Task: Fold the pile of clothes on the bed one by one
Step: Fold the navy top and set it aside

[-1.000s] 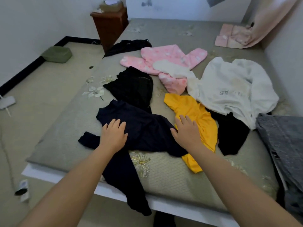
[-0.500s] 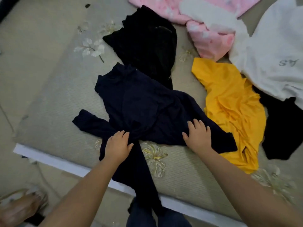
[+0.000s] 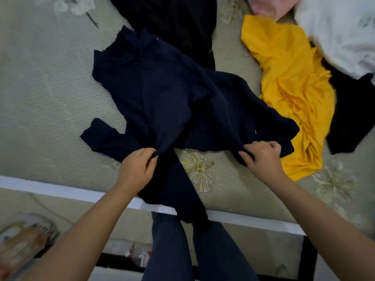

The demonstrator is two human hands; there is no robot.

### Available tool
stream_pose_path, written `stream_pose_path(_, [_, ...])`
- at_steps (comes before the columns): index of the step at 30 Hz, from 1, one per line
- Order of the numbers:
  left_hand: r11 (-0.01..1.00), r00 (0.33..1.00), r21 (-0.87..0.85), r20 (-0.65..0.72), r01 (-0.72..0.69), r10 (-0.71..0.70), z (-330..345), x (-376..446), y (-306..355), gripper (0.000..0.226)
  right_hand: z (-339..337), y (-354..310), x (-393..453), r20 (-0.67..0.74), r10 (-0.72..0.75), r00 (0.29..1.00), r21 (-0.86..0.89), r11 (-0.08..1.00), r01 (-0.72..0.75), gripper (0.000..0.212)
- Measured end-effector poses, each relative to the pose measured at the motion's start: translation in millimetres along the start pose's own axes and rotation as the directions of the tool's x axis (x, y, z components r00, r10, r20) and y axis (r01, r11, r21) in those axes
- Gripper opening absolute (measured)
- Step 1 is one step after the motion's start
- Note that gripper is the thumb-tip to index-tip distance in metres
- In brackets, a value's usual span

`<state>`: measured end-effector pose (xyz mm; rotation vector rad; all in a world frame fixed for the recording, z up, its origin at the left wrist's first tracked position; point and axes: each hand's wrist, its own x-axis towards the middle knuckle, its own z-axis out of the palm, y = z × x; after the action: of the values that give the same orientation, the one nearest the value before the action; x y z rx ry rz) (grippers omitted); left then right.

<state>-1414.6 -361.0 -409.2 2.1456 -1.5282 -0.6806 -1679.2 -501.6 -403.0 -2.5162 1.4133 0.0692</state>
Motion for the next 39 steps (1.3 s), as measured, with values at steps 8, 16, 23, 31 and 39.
stream_pose_path(8, [0.884,0.621,0.464,0.71,-0.056,-0.333,-22,-9,-38,0.031,9,-35,-47,0.764,0.299,0.571,-0.349,0.937,-0.024,0.03])
stream_pose_path(16, [0.933,0.903,0.14,0.239,0.332,-0.357,-19,37,-35,0.056,34,-117,31,0.275,0.089,0.957,0.022,0.995,-0.099,0.064])
stream_pose_path(23, [0.957,0.894,0.133,0.343,0.259,-0.29,-19,31,-33,0.008,38,-111,57,0.348,-0.003,0.937,0.056,0.998,-0.018,0.033])
stream_pose_path(31, [0.985,0.745,0.108,0.644,0.136,-0.173,-29,13,-15,0.025,12,-58,-52,0.832,0.123,0.541,-0.214,0.971,0.108,0.037])
stream_pose_path(39, [0.956,0.949,-0.043,0.144,0.29,-0.281,-8,60,-9,0.045,11,-59,-53,0.801,0.225,0.555,-0.257,0.966,-0.02,0.021])
